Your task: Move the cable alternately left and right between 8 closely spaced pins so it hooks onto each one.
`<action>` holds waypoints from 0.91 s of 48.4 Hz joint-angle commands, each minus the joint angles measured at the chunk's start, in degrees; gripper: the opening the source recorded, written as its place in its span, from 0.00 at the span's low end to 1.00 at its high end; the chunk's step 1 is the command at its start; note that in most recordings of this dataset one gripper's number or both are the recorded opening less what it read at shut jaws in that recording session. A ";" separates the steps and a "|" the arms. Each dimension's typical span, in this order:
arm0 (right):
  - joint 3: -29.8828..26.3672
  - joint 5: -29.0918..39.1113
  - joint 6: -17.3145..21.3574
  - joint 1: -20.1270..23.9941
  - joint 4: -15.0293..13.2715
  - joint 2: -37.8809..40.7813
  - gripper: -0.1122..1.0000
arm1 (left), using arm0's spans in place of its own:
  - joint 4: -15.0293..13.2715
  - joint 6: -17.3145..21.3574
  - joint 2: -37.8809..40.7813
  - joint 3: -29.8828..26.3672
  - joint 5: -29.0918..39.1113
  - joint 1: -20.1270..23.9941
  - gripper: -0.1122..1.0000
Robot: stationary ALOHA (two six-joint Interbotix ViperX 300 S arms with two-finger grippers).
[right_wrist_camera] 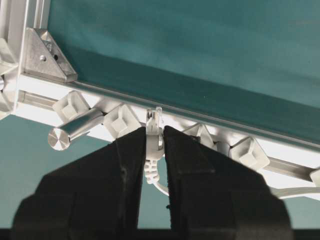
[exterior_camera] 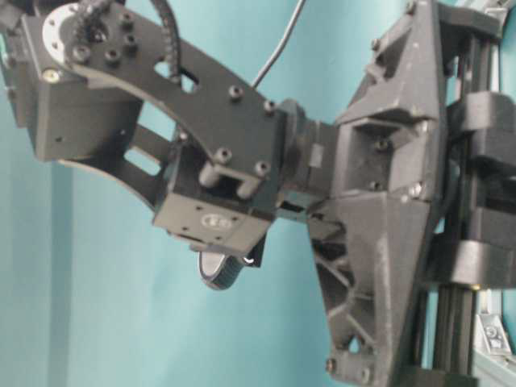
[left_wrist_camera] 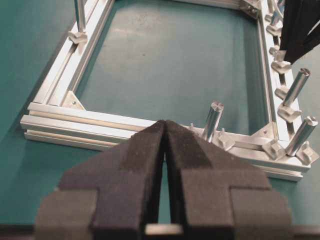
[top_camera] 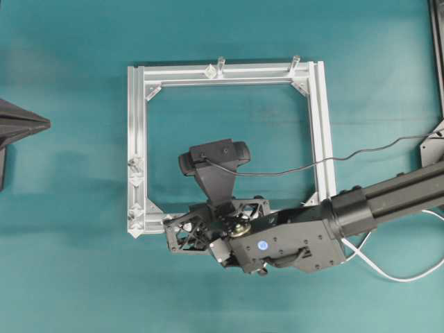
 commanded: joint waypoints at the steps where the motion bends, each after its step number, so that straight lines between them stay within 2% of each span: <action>1: -0.44 -0.26 -0.09 0.00 -0.26 -1.32 0.23 | 0.18 -0.44 0.53 -0.79 -0.26 -0.09 0.10; 27: -0.44 -0.26 0.00 0.00 -0.26 -1.32 0.23 | 0.18 -0.44 0.53 -0.53 -0.62 -0.09 0.10; 44: -0.35 0.00 -1.14 -1.85 -0.26 -1.23 0.23 | 0.18 -0.44 0.44 -0.53 -0.53 -0.09 0.10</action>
